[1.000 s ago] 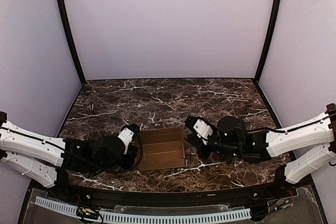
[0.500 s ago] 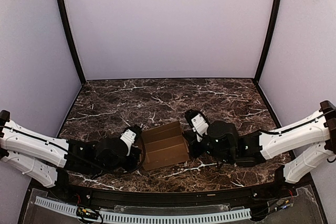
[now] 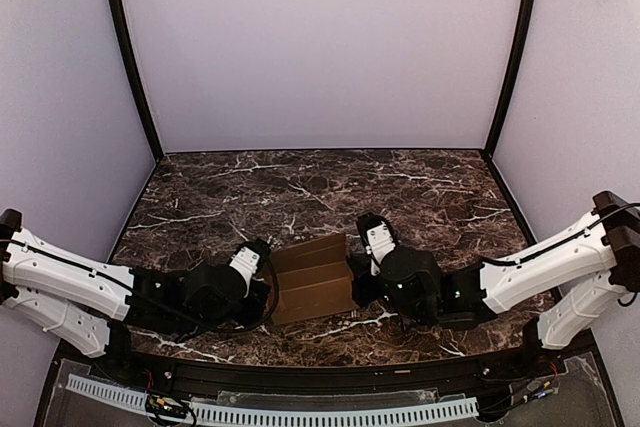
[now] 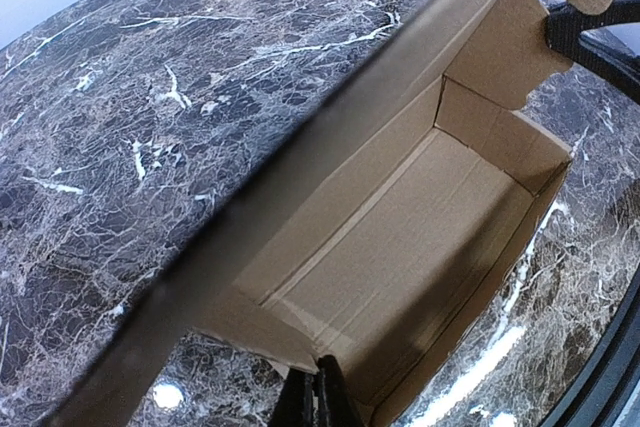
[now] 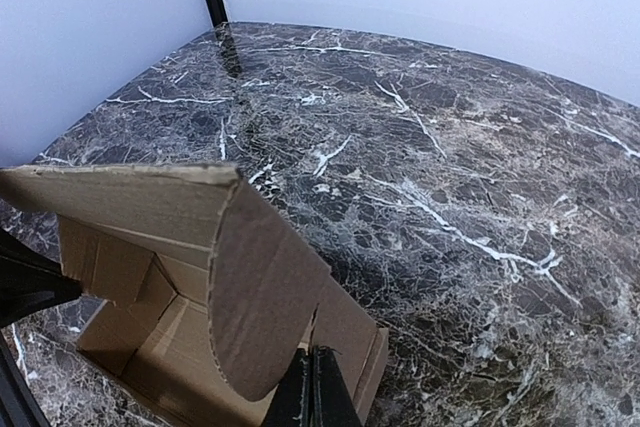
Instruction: Fold the paper box
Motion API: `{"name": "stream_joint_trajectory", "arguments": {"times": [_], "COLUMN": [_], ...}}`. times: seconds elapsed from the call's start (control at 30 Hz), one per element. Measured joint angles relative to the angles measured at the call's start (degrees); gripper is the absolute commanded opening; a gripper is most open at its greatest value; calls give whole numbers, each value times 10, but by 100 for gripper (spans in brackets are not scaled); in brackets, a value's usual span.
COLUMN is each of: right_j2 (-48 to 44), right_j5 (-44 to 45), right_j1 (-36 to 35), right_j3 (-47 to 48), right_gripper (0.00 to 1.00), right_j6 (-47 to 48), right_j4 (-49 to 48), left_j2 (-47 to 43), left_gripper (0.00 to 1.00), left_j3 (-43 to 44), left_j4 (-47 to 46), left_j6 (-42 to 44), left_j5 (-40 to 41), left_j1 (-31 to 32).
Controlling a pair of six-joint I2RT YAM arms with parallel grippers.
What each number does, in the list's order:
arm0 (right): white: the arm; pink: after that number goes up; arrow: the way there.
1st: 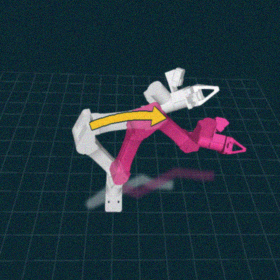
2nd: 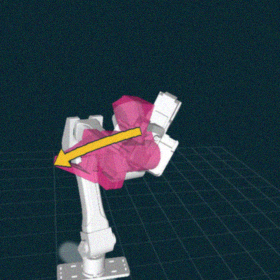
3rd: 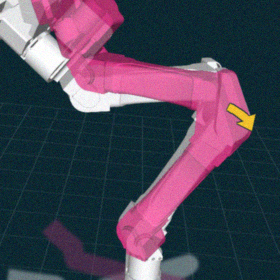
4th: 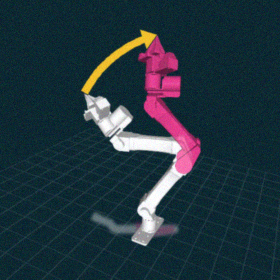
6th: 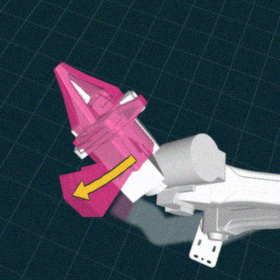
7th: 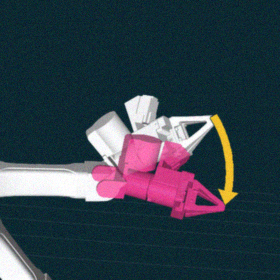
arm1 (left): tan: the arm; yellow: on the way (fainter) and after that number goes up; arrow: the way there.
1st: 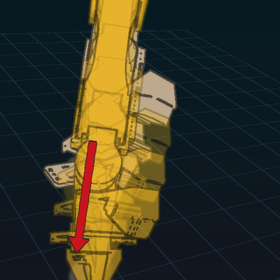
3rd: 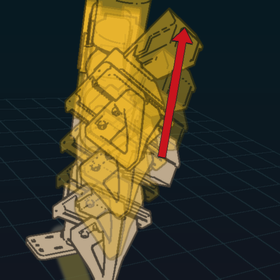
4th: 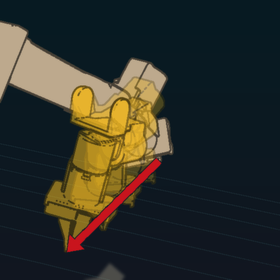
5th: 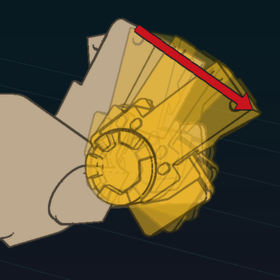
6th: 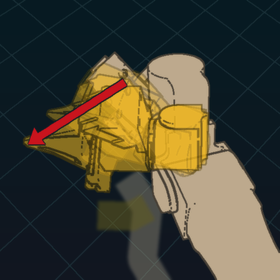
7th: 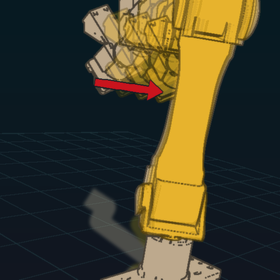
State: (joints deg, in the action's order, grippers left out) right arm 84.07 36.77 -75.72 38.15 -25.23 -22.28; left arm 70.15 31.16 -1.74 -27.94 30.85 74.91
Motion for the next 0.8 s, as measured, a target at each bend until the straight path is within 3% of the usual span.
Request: {"name": "stream_joint_trajectory", "arguments": {"times": [0.27,0.8], "right_j2": [12,36], "right_j5": [14,44], "right_j1": [-17,-26], "right_j3": [-43,-7], "right_gripper": [0,0], "right_j6": [-57,-128], "right_j4": [-32,-4], "left_j2": [1,11], "left_gripper": [1,1], "left_j3": [0,0], "left_j4": [-4,-10], "left_j6": [-2,-8], "left_j5": [2,12], "left_j1": [1,10]}}
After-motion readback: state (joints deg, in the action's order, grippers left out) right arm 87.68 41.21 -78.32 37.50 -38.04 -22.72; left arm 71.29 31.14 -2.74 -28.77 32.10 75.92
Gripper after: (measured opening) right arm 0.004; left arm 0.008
